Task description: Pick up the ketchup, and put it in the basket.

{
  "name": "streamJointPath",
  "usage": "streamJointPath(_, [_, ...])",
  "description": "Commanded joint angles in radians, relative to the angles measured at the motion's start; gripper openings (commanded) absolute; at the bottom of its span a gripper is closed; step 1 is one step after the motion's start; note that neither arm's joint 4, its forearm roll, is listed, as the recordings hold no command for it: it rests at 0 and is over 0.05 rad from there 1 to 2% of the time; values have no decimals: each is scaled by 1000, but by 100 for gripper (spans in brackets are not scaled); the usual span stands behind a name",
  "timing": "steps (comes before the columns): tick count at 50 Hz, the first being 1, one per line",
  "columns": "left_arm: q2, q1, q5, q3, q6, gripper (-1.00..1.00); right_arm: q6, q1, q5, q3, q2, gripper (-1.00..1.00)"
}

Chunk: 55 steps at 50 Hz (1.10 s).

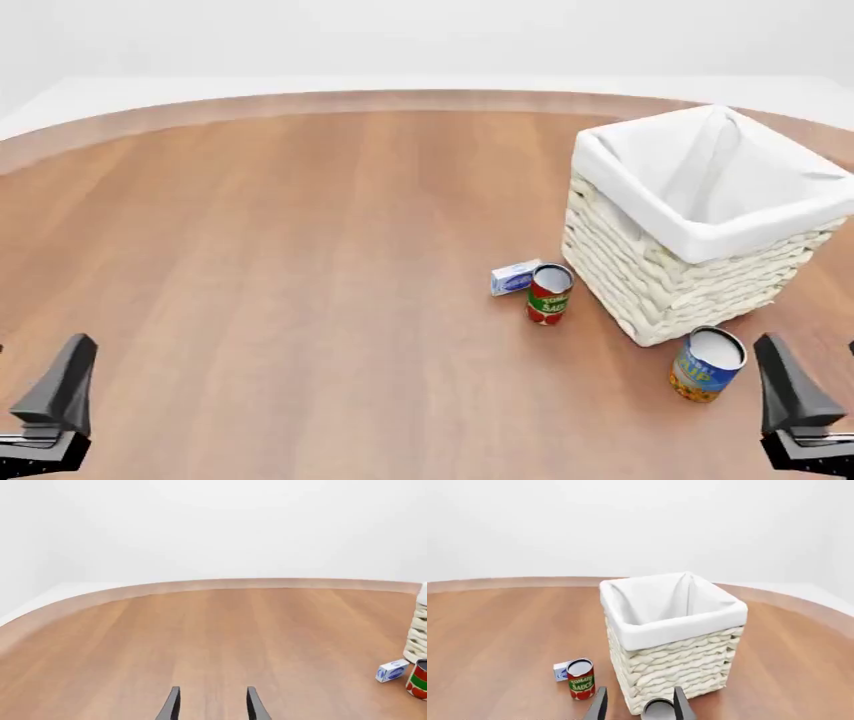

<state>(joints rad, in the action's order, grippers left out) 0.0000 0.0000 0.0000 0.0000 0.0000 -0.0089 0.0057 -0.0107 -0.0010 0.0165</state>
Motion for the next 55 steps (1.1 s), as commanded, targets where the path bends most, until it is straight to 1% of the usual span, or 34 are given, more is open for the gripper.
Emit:
streamJointPath(1, [0,0,0,0,0,100,-26,20,-28,-1,37,100])
streamJointPath(5, [0,0,0,0,0,100,-30,28,-47,0,55,100])
streamJointPath(7, [0,0,0,0,0,100,-43,42,-74,0,84,100])
streamJointPath(13, [0,0,0,0,0,100,-49,54,-88,0,98,100])
streamJointPath(20, [0,0,0,0,0,100,-66,59,-77,-2,83,100])
streamJointPath(26, [0,0,0,0,0,100,-81,83,-52,-7,55,100])
streamJointPath(34, [0,0,0,0,0,100,-82,114,-56,-16,64,100])
streamJointPath(37, [0,0,0,0,0,100,-84,144,-112,-9,123,100])
streamJointPath(39, [0,0,0,0,0,100,-98,169,-156,-8,168,100])
streamJointPath(43, [0,0,0,0,0,100,-102,193,-203,-10,214,100])
streamJointPath(46, [0,0,0,0,0,100,-121,232,-264,-10,274,100])
streamJointPath(50, [0,0,0,0,0,100,-124,265,-314,-13,327,100])
streamJointPath(51, [0,0,0,0,0,100,-117,272,-314,-16,325,100])
streamJointPath(52, [0,0,0,0,0,100,-124,275,-336,-16,351,100])
streamJointPath(53, [0,0,0,0,0,100,-131,291,-382,-12,398,100])
streamJointPath(55, [0,0,0,0,0,100,-123,309,-431,-12,450,100])
